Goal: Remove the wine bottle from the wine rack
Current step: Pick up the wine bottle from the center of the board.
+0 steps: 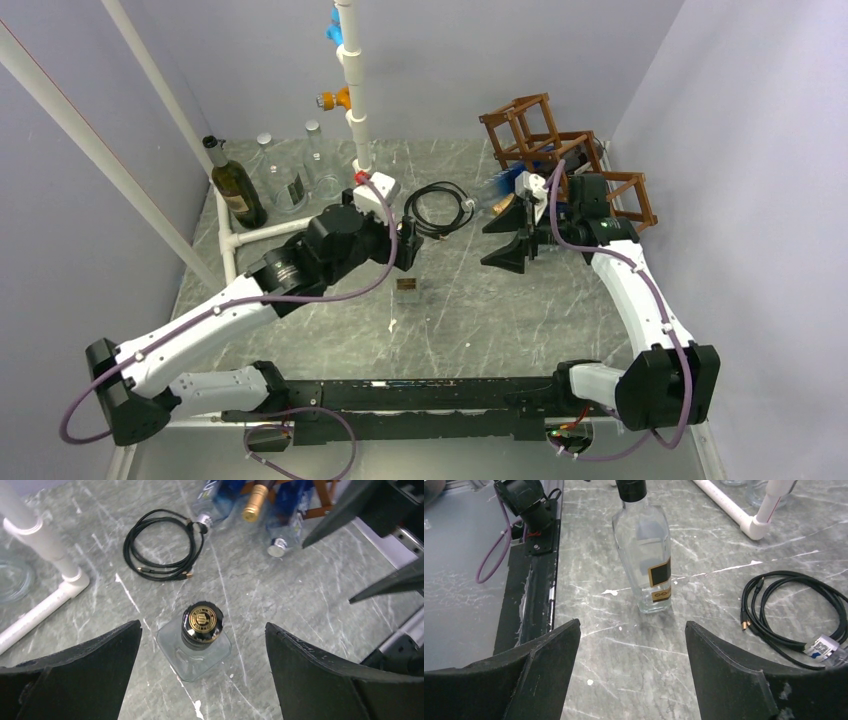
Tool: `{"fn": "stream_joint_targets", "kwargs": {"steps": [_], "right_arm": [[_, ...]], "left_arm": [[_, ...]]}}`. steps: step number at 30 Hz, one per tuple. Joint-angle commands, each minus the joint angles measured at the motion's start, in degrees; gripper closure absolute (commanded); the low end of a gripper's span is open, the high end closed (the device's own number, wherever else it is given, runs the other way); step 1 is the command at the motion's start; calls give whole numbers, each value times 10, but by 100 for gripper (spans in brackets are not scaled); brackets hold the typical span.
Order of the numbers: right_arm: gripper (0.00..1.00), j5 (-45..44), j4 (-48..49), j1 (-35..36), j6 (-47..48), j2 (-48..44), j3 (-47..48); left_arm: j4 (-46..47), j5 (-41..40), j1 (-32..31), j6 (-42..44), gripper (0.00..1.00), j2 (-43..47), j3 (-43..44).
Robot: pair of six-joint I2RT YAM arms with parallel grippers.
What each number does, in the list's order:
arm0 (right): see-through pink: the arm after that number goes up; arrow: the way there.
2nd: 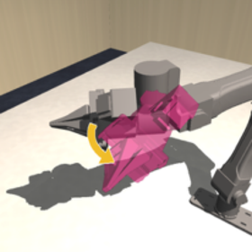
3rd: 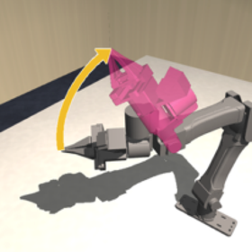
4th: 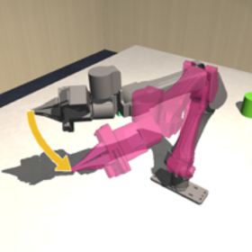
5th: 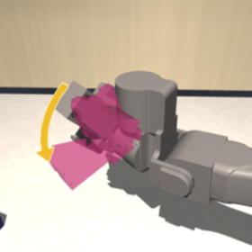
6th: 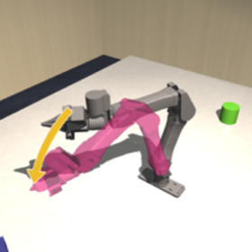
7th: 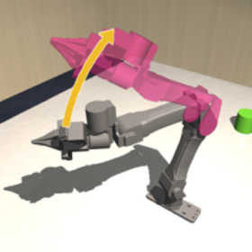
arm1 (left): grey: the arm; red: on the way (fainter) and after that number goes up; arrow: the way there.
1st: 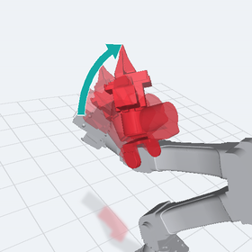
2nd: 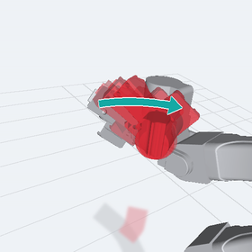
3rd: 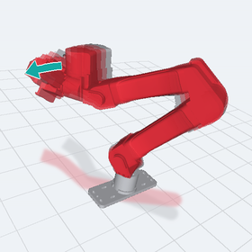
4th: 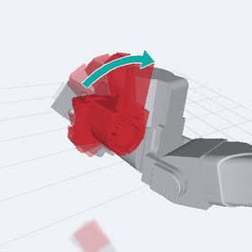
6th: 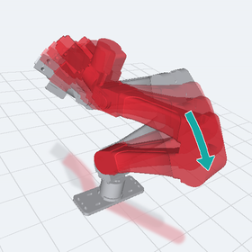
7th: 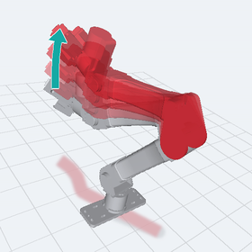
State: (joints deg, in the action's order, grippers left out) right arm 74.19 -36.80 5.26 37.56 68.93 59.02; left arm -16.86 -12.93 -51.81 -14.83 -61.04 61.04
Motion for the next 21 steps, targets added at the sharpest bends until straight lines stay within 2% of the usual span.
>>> {"fn": "stream_joint_targets", "kwargs": {"steps": [1, 5, 12, 17, 21], "right_arm": [[20, 48, 58, -15, -12, -17, -14], [20, 52, 70, -27, -19, -18, -23], [19, 54, 82, -39, -24, -18, -34], [19, 54, 86, -44, -25, -17, -37], [19, 54, 87, -46, -25, -18, -40]], "left_arm": [[-77, -134, -35, -67, 1, -42, 70], [-120, -204, -61, -101, 1, -81, 115], [-201, -271, -84, -146, 9, -159, 191], [-240, -297, -98, -156, 15, -208, 232], [-251, -297, -102, -161, 23, -225, 245]]}}
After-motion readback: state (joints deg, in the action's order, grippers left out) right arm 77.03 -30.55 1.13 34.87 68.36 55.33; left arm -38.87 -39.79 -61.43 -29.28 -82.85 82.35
